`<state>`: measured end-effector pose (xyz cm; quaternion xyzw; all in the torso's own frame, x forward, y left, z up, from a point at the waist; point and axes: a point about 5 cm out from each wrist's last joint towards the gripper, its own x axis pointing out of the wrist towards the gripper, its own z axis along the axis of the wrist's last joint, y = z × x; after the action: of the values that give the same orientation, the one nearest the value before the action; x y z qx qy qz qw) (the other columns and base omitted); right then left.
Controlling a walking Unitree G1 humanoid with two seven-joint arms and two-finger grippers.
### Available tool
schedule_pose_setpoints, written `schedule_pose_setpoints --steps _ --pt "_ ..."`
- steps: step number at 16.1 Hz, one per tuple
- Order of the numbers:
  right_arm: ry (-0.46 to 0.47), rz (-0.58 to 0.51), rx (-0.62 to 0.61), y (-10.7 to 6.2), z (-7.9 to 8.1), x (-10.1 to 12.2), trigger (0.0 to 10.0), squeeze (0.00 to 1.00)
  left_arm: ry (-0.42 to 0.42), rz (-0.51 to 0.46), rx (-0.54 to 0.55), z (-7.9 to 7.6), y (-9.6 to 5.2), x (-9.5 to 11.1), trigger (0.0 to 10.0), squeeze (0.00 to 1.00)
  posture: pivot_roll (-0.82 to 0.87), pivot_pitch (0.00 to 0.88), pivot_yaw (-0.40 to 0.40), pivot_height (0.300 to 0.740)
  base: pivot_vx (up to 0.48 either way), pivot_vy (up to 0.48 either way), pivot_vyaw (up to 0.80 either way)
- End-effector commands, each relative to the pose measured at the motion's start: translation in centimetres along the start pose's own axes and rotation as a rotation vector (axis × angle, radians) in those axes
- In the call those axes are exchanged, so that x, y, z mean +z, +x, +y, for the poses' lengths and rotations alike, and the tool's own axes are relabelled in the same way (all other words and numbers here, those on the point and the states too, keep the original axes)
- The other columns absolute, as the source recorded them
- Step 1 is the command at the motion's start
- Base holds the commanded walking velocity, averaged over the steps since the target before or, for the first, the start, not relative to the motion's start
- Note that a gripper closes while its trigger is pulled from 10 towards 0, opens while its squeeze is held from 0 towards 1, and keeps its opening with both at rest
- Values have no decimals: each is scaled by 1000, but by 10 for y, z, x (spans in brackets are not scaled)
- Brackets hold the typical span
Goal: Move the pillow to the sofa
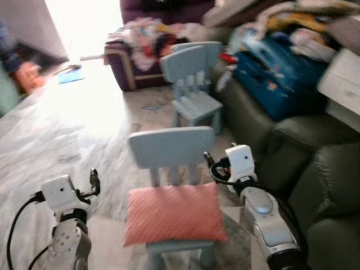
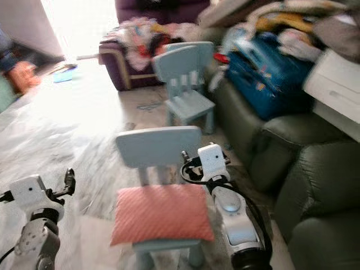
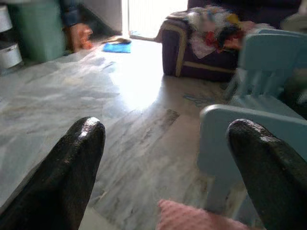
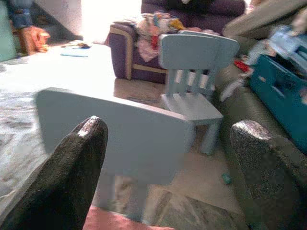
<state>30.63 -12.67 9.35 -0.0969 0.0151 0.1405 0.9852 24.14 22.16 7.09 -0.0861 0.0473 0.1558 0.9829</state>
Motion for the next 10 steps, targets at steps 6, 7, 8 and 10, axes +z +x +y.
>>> schedule_pose_setpoints --steps 6,7,8,10 --pt "-5 -18 -4 -1 -4 4 10000 0 -5 -1 15 -3 -2 -2 10000 0 -143 4 62 740 137 0 0" --pt "-4 -16 1 -2 -3 3 10000 0 -3 6 25 -3 -3 -3 10000 0 -143 4 62 740 0 0 0" --pt "-3 -16 4 -2 -3 3 10000 0 -4 6 27 -3 -3 -3 10000 0 -144 6 61 740 0 0 0" --pt "2 -13 12 -2 -2 3 10000 0 -17 12 48 -2 -3 -3 10000 0 -144 8 62 740 0 0 0"
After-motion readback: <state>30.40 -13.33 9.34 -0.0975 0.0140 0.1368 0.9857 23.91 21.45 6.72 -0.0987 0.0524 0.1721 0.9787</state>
